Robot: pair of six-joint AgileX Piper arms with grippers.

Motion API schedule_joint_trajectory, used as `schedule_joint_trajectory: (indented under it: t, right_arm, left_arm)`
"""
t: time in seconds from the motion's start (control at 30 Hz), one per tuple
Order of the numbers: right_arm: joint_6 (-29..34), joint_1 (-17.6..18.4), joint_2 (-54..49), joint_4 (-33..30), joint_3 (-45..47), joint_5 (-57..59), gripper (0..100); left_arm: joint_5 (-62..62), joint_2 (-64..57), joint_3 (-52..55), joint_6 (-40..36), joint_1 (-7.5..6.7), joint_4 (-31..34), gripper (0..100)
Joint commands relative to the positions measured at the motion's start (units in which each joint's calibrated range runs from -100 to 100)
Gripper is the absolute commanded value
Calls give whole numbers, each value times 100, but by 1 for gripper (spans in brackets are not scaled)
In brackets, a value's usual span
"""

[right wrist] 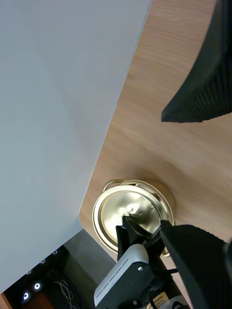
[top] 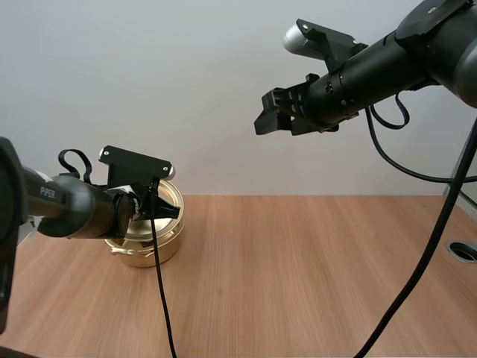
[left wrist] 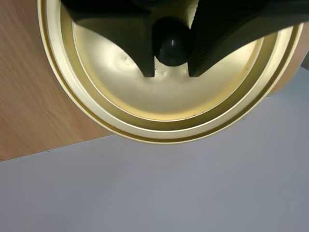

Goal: Open the pot, put the car inside, and close it

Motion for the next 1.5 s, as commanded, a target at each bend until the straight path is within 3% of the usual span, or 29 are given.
schedule_joint_trajectory:
  t: [0.0,1.47]
  right_arm:
    - [2,-2,-16,-6,-4,0,100]
    - [10,-2,-23,-6,-4,0,100]
  left_arm:
    - [-23,55,6,-43,2,1,0]
    - [-44,574,6,-561,2,1,0]
